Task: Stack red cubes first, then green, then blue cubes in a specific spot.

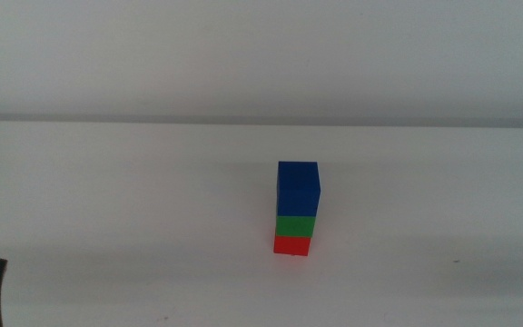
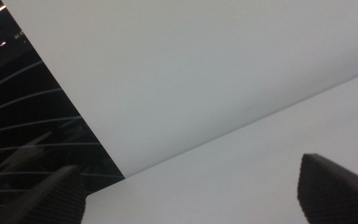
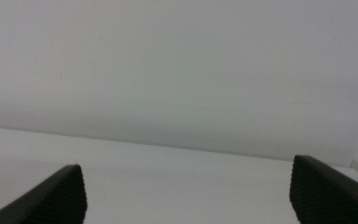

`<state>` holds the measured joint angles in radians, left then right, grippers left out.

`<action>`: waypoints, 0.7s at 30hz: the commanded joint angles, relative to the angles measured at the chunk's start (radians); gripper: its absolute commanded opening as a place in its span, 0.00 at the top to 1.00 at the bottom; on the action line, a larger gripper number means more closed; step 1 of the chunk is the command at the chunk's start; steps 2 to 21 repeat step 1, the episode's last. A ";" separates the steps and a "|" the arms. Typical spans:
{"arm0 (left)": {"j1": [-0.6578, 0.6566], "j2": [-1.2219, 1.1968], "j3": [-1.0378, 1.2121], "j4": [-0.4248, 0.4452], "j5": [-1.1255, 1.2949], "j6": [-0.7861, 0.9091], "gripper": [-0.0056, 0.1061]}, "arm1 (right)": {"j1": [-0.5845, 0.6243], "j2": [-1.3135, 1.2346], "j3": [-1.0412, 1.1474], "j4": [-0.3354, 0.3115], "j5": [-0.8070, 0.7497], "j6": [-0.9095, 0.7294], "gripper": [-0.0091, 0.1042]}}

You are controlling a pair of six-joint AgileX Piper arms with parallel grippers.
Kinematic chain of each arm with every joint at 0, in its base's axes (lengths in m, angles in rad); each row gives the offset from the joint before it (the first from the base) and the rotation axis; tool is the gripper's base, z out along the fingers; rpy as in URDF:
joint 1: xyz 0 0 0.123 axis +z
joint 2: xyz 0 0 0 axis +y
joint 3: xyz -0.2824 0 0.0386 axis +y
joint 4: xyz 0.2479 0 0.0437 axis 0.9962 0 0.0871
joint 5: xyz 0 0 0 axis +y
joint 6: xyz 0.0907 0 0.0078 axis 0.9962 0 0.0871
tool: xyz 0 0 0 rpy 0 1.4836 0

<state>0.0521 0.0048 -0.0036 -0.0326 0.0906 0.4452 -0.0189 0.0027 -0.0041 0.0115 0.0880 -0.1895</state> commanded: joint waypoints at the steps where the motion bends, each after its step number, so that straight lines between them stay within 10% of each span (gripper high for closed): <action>1: 0.007 -0.041 0.041 -0.001 -0.010 -0.001 0.13 | -0.006 -0.037 0.041 -0.011 0.000 -0.011 0.15; 21: 0.007 -0.041 0.041 -0.001 -0.010 -0.001 0.13 | -0.006 -0.037 0.041 -0.011 0.000 -0.011 0.15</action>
